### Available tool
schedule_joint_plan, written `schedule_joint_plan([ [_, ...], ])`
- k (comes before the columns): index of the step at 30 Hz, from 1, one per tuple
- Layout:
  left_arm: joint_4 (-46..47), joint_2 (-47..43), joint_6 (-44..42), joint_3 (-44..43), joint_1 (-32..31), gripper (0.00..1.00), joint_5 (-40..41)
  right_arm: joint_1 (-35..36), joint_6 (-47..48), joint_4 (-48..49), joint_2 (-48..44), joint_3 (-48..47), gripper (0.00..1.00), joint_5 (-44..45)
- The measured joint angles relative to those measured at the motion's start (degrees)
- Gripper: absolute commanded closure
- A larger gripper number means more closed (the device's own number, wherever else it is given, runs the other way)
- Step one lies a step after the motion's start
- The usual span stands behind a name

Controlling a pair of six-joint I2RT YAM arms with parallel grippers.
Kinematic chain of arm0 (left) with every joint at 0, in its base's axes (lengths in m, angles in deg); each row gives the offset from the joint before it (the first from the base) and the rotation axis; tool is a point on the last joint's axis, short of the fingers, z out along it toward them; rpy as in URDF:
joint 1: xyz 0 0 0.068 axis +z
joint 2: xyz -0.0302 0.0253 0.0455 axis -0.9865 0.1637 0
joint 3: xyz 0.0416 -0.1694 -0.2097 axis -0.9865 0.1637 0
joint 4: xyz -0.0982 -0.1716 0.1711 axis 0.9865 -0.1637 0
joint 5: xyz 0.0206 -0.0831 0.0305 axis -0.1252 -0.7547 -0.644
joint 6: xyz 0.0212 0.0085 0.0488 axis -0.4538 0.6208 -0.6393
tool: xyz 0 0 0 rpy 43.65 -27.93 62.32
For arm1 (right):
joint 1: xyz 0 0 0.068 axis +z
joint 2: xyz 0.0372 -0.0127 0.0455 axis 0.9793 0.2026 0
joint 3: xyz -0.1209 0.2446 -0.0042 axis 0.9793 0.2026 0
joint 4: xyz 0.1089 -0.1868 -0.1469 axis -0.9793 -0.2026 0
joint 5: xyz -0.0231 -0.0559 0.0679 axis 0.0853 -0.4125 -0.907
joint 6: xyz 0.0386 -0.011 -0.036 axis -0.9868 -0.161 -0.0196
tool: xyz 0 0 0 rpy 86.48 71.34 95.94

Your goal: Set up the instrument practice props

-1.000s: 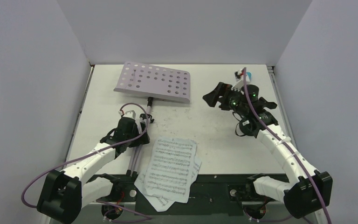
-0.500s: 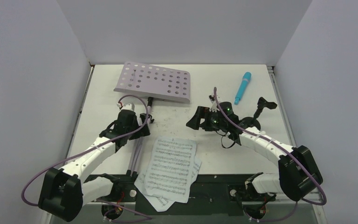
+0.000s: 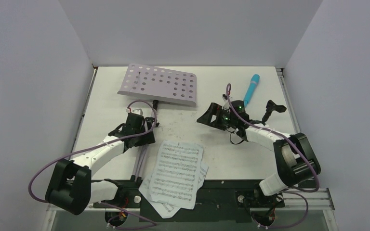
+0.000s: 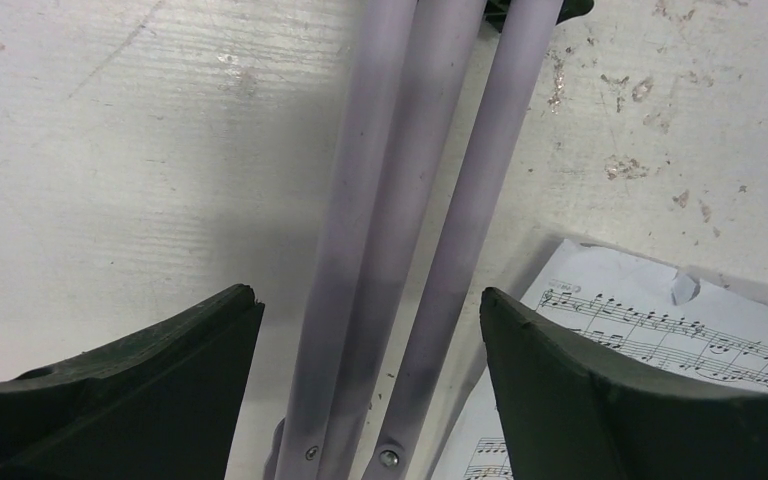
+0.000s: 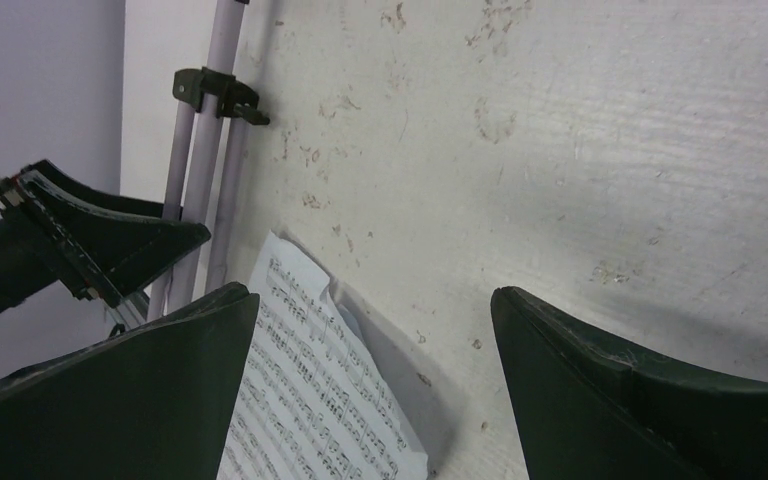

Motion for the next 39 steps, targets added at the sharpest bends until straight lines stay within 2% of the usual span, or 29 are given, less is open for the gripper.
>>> schedule_joint_plan([
  [3,0.66,1.25,0.02,0.0,-0.02,0.31,-1.05,-2.12,-1.6,3.08,3.54,-1.9,0.1,-1.73],
  [9,1.46,4.46,0.07,0.0,-0.04,0.57,-2.25,-4.55,-5.29,10.45,14.21,-9.29,0.08,-3.17],
  [17,3.37,4.44,-0.15,0.31,-0.74,0.91,-4.52,-6.43,-12.63,19.1,30.47,-18.78,0.02,-7.06],
  [20,4.22,3.76,-0.13,1.09,-0.59,1.0,-4.33,-6.71,-15.21,20.92,35.85,-23.12,0.02,-9.27],
  [22,4.76,3.32,-0.17,1.6,-0.59,1.0,-4.26,-6.82,-16.52,21.84,37.86,-25.73,0.01,-10.03],
  [33,7.23,0.48,-1.25,4.57,-0.33,1.0,-4.44,-6.78,-24.81,26.25,47.34,-36.87,0.1,-13.38],
  [36,7.37,-0.92,-1.57,5.64,-0.28,1.0,-4.68,-6.6,-25.92,26.49,49.13,-39.39,0.19,-14.32],
  [39,7.43,-2.05,-1.7,6.49,-0.26,1.0,-4.98,-6.08,-26.64,26.47,51.15,-41.97,0.32,-15.08],
])
